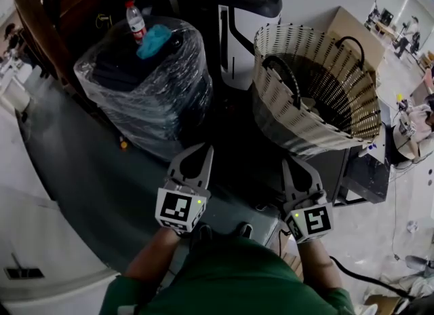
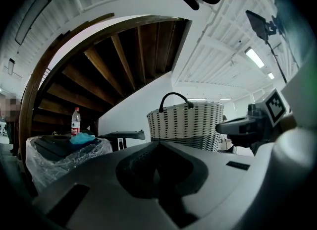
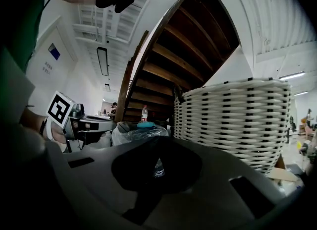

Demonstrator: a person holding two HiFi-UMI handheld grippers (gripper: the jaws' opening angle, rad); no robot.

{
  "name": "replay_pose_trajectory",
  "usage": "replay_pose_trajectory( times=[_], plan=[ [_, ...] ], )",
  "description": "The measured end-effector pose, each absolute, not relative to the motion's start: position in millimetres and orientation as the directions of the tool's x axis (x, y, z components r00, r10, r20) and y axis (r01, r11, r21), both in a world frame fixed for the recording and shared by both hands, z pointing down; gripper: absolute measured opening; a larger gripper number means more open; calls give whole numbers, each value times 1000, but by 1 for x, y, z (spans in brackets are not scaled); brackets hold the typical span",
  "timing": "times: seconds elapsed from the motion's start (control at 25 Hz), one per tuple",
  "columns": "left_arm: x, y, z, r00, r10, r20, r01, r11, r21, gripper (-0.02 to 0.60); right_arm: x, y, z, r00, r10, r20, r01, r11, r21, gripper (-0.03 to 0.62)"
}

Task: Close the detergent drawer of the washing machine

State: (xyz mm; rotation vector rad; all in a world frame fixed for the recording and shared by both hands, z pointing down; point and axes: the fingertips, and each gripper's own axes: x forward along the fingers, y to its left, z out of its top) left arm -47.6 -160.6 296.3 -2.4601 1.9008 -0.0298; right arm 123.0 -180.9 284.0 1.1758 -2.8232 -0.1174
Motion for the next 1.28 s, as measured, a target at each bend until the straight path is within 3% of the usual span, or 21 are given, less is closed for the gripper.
replay_pose_trajectory(
  times=[1.28],
  plan=[
    [-36, -166, 315, 222, -972, 73, -974, -224, -22, 21, 130, -186, 302, -734, -676, 64, -672, 737, 70, 15]
  ],
)
